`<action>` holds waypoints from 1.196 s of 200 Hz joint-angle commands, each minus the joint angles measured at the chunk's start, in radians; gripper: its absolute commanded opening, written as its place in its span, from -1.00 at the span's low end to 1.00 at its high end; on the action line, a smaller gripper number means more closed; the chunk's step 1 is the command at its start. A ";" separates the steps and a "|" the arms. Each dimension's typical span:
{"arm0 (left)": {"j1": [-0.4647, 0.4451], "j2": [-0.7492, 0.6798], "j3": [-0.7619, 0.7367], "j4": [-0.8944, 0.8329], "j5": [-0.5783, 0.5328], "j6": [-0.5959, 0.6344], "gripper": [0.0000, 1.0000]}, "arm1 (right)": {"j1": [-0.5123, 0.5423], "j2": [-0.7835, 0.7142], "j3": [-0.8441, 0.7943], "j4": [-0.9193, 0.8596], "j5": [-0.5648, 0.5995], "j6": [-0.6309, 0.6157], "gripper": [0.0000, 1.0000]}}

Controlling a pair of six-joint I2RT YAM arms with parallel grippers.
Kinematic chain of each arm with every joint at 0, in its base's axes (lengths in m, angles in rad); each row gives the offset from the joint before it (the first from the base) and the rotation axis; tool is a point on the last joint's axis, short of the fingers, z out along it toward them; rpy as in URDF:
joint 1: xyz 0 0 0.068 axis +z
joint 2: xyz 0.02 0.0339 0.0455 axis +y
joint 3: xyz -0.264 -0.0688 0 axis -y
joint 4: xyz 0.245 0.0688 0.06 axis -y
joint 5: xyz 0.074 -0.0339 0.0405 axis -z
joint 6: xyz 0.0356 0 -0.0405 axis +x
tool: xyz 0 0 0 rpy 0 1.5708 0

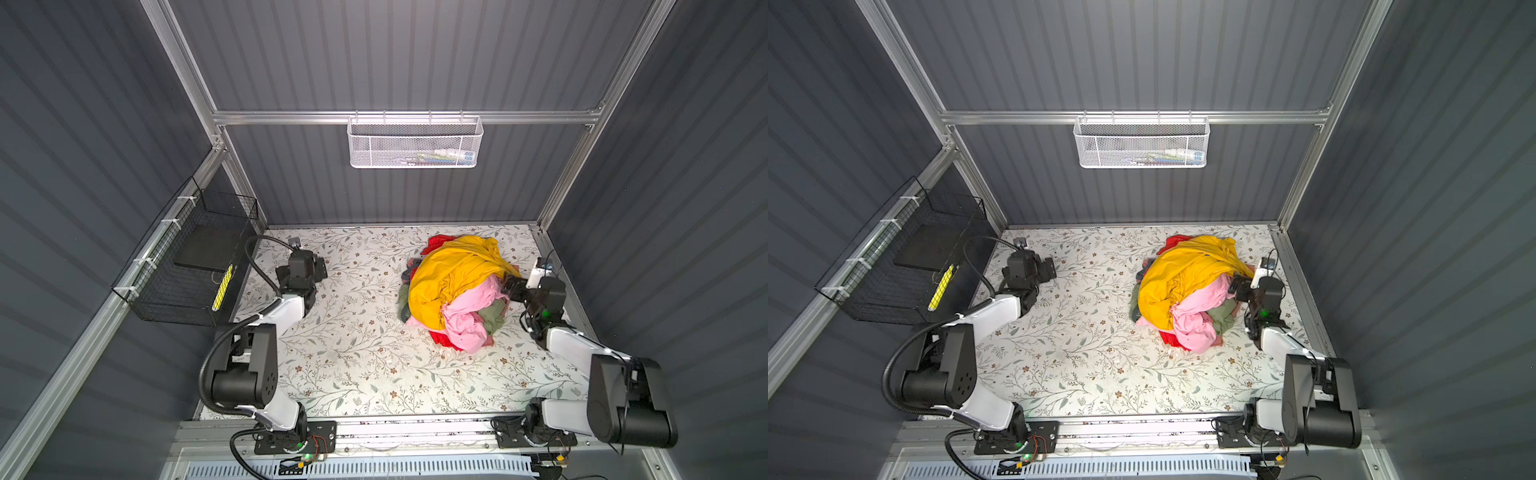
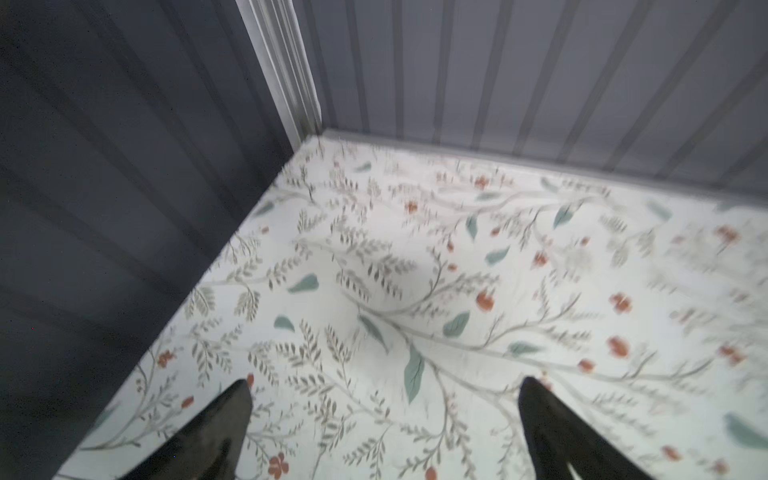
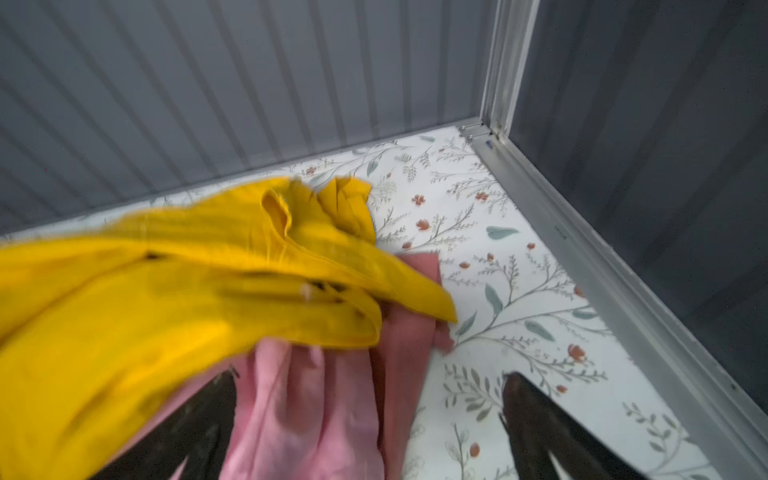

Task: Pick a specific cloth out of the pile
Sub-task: 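Lower the right gripper onto the green cloth at the pile's edge, then close the right gripper on the green cloth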

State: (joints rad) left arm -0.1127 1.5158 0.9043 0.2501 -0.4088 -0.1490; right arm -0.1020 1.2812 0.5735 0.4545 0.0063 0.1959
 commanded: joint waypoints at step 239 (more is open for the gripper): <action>-0.131 -0.080 -0.162 -0.061 0.044 -0.196 1.00 | 0.194 -0.218 -0.016 -0.766 -0.196 0.546 0.17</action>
State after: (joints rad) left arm -0.2474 1.4609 0.7567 0.1802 -0.3447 -0.3244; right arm 0.0612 1.0298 0.5152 -0.3077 -0.2432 0.7437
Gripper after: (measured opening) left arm 0.999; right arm 0.588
